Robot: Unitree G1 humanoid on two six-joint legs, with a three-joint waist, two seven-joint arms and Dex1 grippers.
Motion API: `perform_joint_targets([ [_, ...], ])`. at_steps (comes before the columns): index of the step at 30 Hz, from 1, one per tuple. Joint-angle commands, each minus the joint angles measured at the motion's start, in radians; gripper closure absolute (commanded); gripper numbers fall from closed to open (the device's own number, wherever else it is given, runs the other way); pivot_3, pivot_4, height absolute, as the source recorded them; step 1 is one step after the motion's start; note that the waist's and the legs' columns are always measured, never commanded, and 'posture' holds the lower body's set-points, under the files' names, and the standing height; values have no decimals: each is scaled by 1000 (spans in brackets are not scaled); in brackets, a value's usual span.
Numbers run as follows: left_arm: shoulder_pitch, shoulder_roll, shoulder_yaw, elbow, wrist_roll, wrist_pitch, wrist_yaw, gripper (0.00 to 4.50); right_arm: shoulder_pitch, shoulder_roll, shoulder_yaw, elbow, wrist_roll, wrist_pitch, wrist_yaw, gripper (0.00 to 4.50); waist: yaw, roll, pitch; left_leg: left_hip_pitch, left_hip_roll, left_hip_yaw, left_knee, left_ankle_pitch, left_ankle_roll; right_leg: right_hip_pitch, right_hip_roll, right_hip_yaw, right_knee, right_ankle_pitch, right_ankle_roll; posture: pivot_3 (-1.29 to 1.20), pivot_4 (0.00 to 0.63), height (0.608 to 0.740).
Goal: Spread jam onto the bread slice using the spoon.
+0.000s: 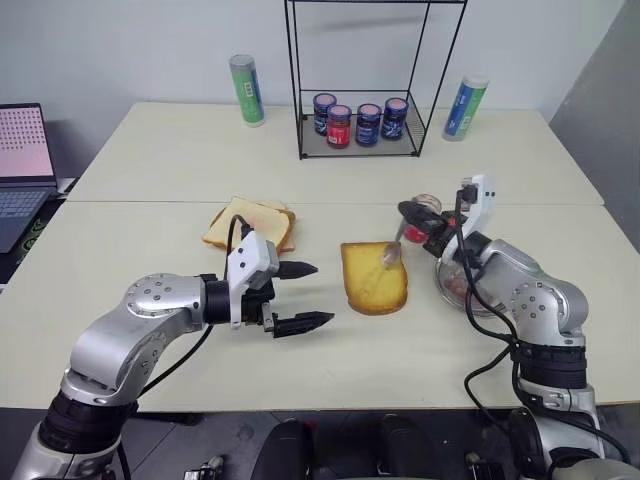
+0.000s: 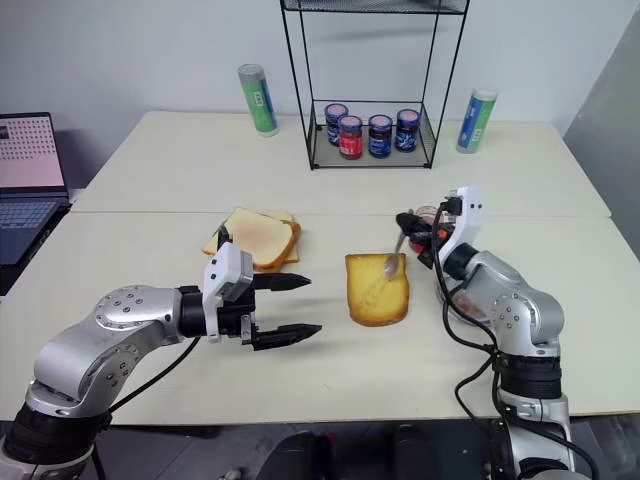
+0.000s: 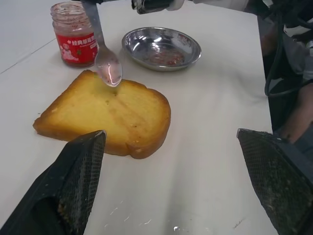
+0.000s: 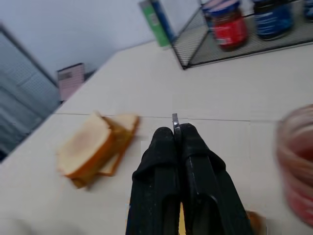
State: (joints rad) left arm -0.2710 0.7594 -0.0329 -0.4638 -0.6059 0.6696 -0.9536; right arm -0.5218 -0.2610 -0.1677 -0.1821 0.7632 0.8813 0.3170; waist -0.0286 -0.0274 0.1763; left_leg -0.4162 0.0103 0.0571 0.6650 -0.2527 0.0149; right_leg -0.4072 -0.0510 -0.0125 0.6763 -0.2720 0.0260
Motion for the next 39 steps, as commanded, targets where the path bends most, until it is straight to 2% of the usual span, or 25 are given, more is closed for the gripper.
perform_joint_targets([
  [1,-15,3,15,-20,-9,-13,-7,0,14,2,13,-21,-2,-2,6,4466,0,0,0,0,0,0,0,0,0,0,0,0,0,0,0,0,150,740],
  [4,-15,4,14,-22,-10,-11,-7,0,17,17,27,13,-26,-24,3,4466,2,0,0,0,-1,0,0,0,0,0,0,0,0,0,0,0,150,740],
  [8,-20,3,9,-22,-10,-10,-7,0,25,-4,95,75,-149,-128,37,4466,1,0,0,0,0,0,0,0,0,0,0,0,0,0,0,0,150,740],
  [12,-35,2,3,-8,-7,-12,-12,0,-25,14,40,113,-165,-200,7,4466,1,0,0,0,-1,0,1,0,0,0,0,0,0,0,0,0,150,740],
  [16,-50,-3,-6,9,2,-20,-19,0,-46,15,-12,99,-144,-209,-10,4466,2,0,0,0,-1,0,1,0,0,0,0,0,0,0,0,0,150,740],
  [23,-121,-23,-41,44,17,-38,-49,0,24,-47,-140,-115,66,-14,-45,4466,2,0,0,0,0,0,0,0,0,0,0,0,0,0,0,0,150,740],
  [28,-274,-101,-94,95,39,-50,-38,0,106,-115,-310,-238,207,76,-180,4466,21,0,0,-1,-1,0,1,0,0,1,0,0,0,0,0,0,150,740],
  [30,-340,-152,-167,122,92,-85,-48,0,150,-149,-405,-247,200,65,-249,4466,25,0,0,0,-1,0,1,0,0,1,0,0,0,0,0,0,150,740],
  [32,-368,-189,-221,144,136,-117,-55,0,196,-177,-448,-244,158,37,-284,4466,29,0,0,-1,-2,1,1,0,0,1,0,0,-1,0,0,0,150,740],
  [39,-407,-317,-335,305,267,-246,-53,0,282,-122,-530,-83,134,-84,-294,4466,15,1,-1,1,0,2,0,0,0,1,3,2,-1,0,0,0,150,740],
])
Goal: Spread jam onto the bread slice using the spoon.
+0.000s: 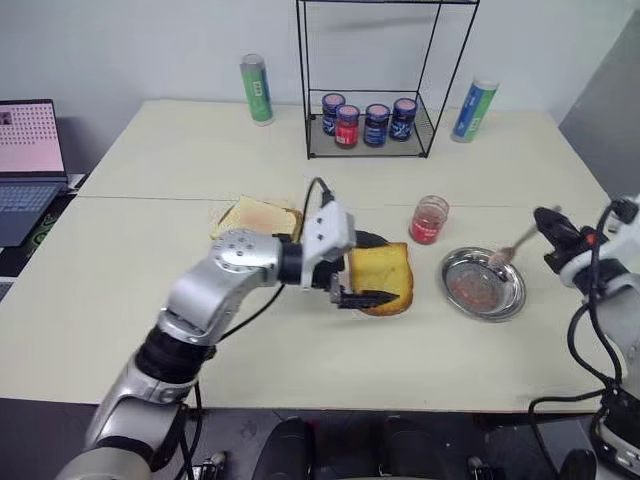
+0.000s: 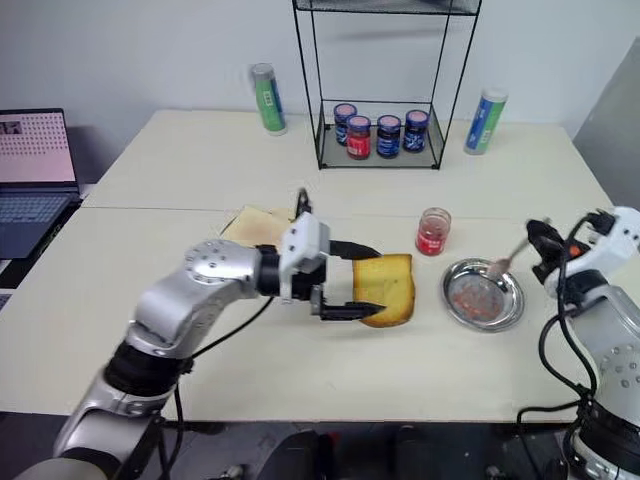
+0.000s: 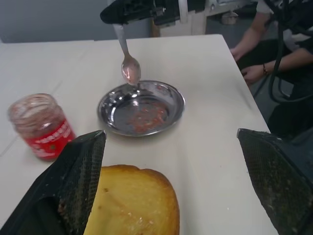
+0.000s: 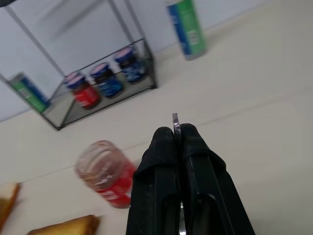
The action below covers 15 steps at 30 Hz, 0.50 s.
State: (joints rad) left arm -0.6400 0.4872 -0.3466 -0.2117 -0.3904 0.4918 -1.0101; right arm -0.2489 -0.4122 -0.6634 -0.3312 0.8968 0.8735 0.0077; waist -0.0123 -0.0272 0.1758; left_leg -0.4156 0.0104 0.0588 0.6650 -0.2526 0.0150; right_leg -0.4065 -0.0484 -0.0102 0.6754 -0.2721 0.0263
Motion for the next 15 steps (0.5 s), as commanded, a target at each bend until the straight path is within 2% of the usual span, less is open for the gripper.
perform_joint_targets([
  [1,-41,-60,-26,69,59,-80,2,0,13,40,-40,99,2,-91,24,4466,-1,0,0,1,0,0,0,0,0,0,1,0,1,0,0,0,150,740],
  [6,-44,-99,-23,112,86,-102,-7,0,-12,67,-68,239,55,-127,62,4466,-5,3,-1,1,0,0,0,0,0,0,6,1,1,0,0,0,150,740],
  [15,-7,-89,-7,91,105,-95,-1,0,-29,78,-26,397,35,-178,145,4466,-6,3,-1,1,1,0,0,0,0,0,6,1,1,0,0,0,150,740],
])
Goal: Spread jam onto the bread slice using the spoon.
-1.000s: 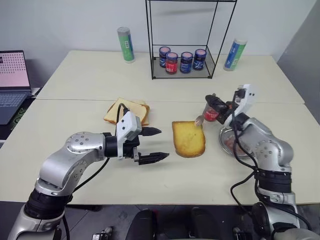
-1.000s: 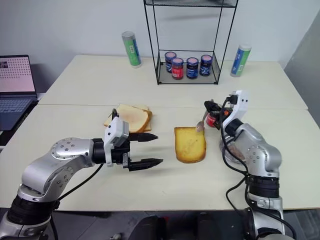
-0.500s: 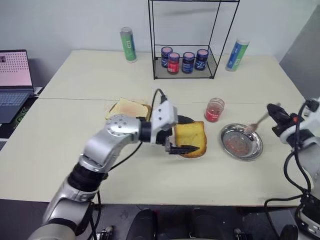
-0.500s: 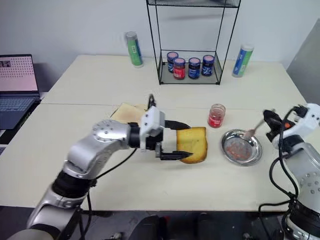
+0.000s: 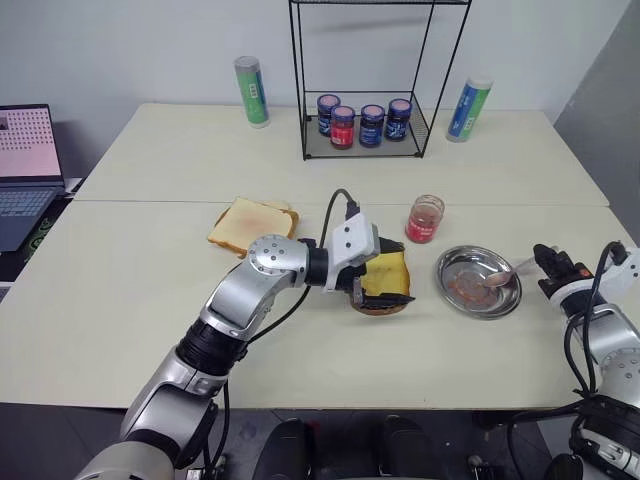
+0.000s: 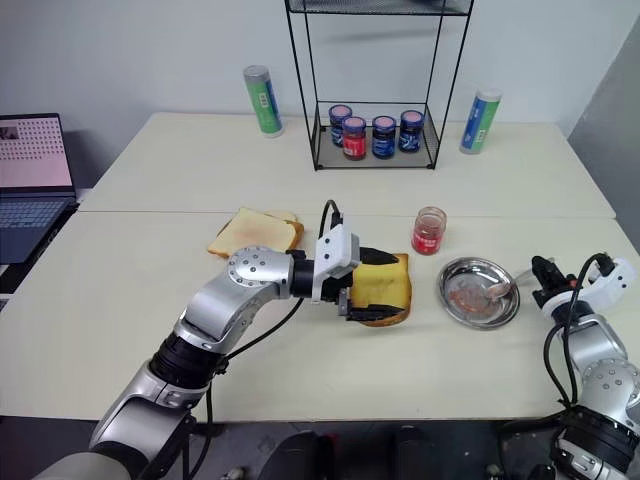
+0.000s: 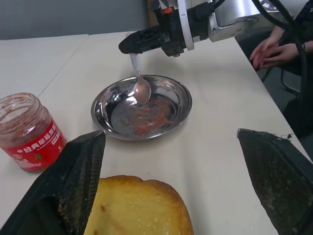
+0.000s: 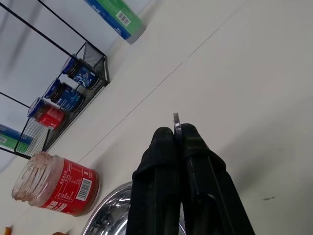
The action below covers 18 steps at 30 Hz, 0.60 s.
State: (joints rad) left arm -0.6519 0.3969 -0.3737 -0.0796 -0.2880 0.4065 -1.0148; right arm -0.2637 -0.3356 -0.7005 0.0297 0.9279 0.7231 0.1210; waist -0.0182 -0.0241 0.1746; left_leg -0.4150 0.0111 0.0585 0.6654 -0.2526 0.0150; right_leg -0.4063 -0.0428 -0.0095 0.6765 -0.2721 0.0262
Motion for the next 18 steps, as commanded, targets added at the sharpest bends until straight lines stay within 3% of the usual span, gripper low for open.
perform_joint_targets([
  [1,6,-1,23,-44,2,-7,8,0,-17,3,12,45,4,-32,35,4014,0,0,0,0,0,0,0,0,0,0,0,0,0,0,0,0,150,740],
  [18,0,-3,75,-52,-13,21,31,0,-38,-107,-84,114,74,-19,36,542,1,0,0,0,0,0,0,0,0,0,-1,0,0,0,0,0,150,740],
])
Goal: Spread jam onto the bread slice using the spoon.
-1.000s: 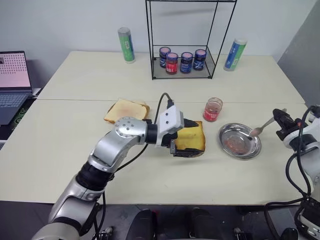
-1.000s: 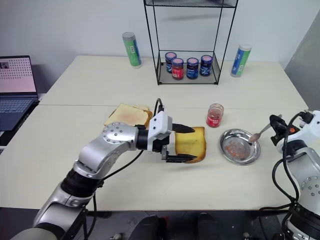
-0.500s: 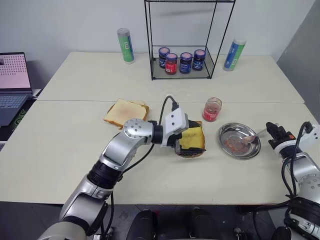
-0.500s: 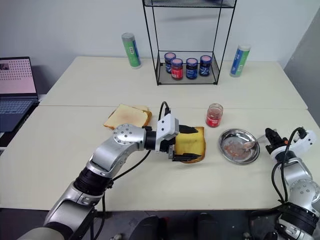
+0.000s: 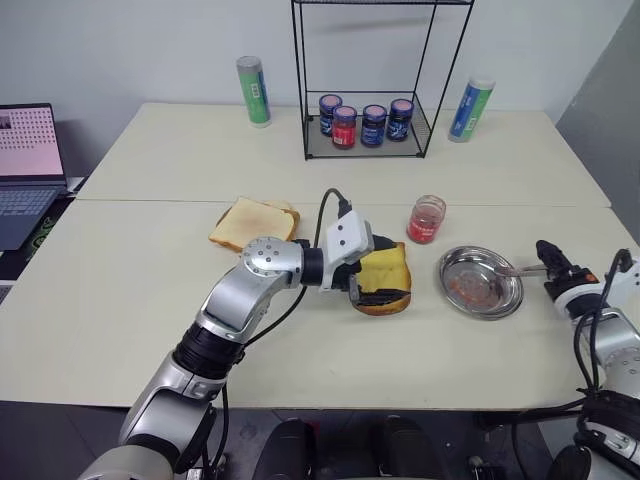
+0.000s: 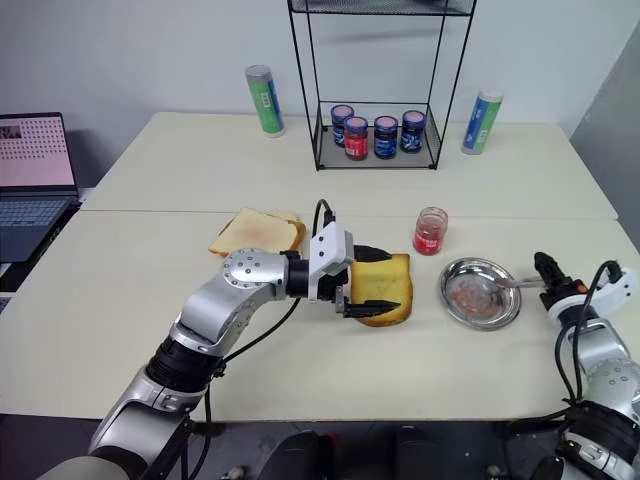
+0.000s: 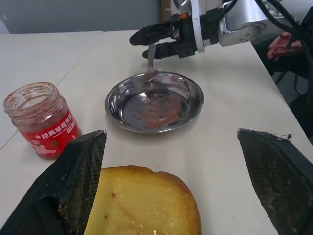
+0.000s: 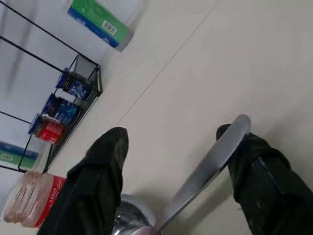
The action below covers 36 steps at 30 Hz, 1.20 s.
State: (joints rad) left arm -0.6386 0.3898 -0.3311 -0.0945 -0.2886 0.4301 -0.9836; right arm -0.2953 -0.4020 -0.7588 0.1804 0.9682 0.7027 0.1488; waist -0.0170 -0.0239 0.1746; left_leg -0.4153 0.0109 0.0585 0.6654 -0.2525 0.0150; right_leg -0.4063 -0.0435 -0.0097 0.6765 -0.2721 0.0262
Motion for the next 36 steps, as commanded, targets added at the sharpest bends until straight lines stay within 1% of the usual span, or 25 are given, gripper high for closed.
perform_joint_targets([
  [1,-11,6,35,-37,-13,-3,-1,0,-7,-49,-24,-38,34,8,14,355,-1,0,0,0,0,0,0,0,0,0,0,0,0,0,0,0,150,740],
  [2,-9,7,37,-37,-13,-4,-2,0,-7,-55,-22,-40,36,12,17,144,-2,0,0,0,0,0,0,0,0,0,0,0,0,0,0,0,150,740],
  [3,-8,7,40,-37,-13,-3,-2,0,-10,-57,-20,-39,39,16,15,50,-2,0,0,0,0,0,0,0,0,0,0,0,0,0,0,0,150,740],
  [13,-3,14,59,-50,-17,7,8,0,-11,-17,36,-102,94,65,11,50,-2,0,0,0,0,0,0,0,0,0,0,0,0,0,0,0,150,740],
  [20,6,35,71,-54,-18,10,7,0,-3,-35,86,-157,106,103,42,50,-3,0,0,0,0,0,0,0,0,0,0,0,0,0,0,0,150,740],
  [23,7,39,74,-51,-18,8,7,0,5,-54,117,-183,85,113,54,50,-3,0,0,0,0,0,0,0,0,0,0,0,0,0,0,0,150,740],
  [26,17,49,77,-57,-16,7,7,0,12,-79,121,-175,47,93,54,50,-3,0,0,0,0,0,0,0,0,0,0,0,0,0,0,0,150,740],
  [30,41,92,105,-67,-18,14,3,0,20,-153,129,-152,-65,26,53,50,-2,0,0,0,0,0,0,0,0,0,0,0,0,0,0,0,150,740],
  [33,53,155,176,-51,-31,47,15,0,50,-301,213,-263,-129,56,169,50,-2,2,1,0,0,0,0,0,0,0,0,0,0,0,0,0,150,740],
  [36,87,264,247,-40,-50,73,-31,0,106,-503,315,-427,-105,141,392,50,-12,3,1,0,1,0,0,0,0,-1,0,0,0,0,0,0,150,740],
])
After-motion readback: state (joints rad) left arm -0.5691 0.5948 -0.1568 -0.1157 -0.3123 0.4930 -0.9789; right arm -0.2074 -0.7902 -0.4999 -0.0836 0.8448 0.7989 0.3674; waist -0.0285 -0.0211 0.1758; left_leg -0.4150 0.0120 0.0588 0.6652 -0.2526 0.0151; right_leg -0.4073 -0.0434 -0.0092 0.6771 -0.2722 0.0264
